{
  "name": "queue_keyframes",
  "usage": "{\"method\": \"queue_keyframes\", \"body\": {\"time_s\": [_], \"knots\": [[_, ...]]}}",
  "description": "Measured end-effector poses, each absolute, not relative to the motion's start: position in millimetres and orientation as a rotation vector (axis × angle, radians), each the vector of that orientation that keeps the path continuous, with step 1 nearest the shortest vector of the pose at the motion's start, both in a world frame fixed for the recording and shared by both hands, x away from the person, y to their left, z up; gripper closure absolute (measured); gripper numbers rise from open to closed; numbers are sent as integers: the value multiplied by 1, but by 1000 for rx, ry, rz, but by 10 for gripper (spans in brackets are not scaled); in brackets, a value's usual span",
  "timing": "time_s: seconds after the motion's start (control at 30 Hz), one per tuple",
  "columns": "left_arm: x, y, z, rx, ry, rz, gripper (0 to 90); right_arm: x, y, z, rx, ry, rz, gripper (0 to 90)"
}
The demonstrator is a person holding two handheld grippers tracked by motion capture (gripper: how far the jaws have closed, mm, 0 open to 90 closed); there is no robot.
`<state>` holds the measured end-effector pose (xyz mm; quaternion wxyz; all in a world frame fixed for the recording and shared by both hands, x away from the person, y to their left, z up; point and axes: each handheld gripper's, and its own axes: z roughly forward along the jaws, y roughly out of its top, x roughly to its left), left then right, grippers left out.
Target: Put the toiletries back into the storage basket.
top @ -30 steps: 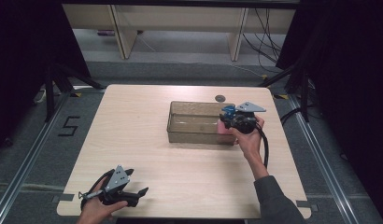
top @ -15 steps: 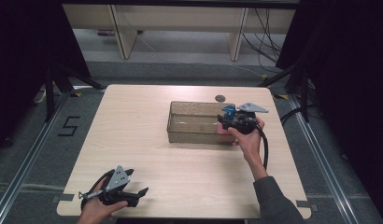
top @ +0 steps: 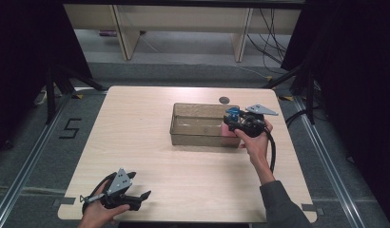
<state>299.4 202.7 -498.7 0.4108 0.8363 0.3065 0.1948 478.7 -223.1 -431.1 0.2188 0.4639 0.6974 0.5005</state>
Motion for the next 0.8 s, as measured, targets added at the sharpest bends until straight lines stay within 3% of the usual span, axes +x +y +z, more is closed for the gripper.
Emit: {"method": "queue_keyframes", "body": {"time_s": [0.8], "knots": [[299,202,-498,2107,771,489,154,465,-230,-423,1263,1910,1391,228]]}}
